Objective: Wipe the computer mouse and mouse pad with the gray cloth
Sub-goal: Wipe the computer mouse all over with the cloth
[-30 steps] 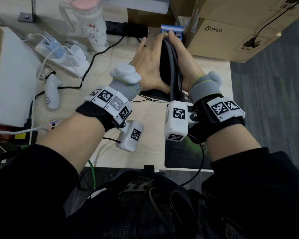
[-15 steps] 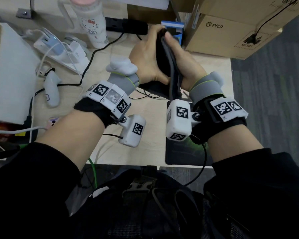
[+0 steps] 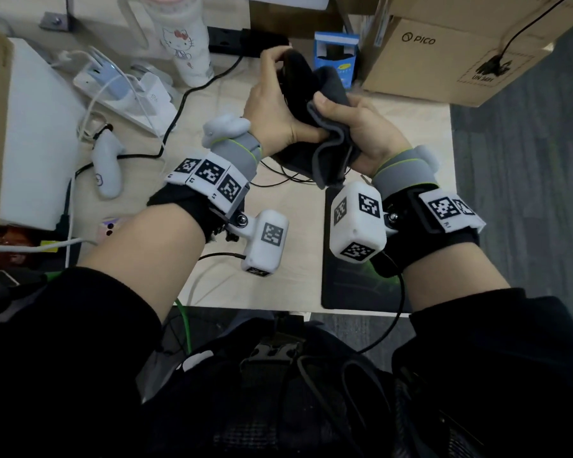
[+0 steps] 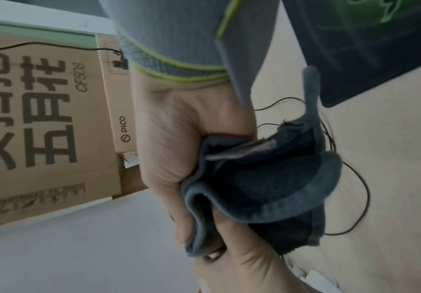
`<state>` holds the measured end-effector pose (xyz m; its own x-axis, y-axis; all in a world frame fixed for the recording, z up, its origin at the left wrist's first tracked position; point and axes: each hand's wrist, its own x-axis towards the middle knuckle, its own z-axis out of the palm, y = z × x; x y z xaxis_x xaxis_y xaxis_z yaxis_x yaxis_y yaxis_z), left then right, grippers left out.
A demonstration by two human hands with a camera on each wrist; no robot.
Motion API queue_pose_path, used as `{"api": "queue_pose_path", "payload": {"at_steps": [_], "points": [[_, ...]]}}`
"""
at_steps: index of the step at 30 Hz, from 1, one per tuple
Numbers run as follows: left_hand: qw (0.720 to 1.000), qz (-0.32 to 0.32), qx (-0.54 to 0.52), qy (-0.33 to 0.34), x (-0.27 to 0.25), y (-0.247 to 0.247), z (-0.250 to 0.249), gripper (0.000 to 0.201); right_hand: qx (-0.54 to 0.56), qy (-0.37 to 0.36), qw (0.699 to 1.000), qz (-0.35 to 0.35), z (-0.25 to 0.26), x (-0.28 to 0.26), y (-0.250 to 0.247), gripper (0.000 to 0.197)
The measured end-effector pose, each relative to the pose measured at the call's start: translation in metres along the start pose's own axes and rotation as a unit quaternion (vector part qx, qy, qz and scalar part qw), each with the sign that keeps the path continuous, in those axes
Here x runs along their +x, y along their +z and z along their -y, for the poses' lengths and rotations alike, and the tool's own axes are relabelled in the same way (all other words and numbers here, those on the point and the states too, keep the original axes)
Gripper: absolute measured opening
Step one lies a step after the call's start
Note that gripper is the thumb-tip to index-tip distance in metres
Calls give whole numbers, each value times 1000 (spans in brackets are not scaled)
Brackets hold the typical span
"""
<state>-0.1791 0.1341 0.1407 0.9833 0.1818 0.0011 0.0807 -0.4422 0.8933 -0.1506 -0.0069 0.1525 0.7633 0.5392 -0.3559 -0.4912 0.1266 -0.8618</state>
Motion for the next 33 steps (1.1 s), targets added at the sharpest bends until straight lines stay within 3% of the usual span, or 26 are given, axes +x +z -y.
{"api": "queue_pose_path", "payload": {"at_steps": [3,7,10,13,19,24,26,30,33], "points": [[1000,12,16,9,-2,4,1,105,-1,17,999,-32,-2,2,2,20],[997,49,43,50,-5,5,-7,104,-16,41,998,-52,2,8,11,50],[993,71,50,78,-6,3,-9,108,14,46,998,-36,1,8,13,52],[988,82,77,103,-6,0,-10,107,-29,63,997,-45,1,4,13,56],[983,87,111,116,-5,-5,-11,110,-93,40,988,-119,5,-1,13,39],[985,83,100,118,-6,-3,-12,108,-110,34,970,-215,5,8,11,51],[987,74,89,113,-6,-4,-9,106,-114,24,973,-198,5,7,10,44],[988,70,83,106,-8,-7,-5,105,-63,6,995,-82,0,1,16,19],[986,86,90,115,-7,-5,-6,107,-80,1,987,-140,8,-1,25,29]]}}
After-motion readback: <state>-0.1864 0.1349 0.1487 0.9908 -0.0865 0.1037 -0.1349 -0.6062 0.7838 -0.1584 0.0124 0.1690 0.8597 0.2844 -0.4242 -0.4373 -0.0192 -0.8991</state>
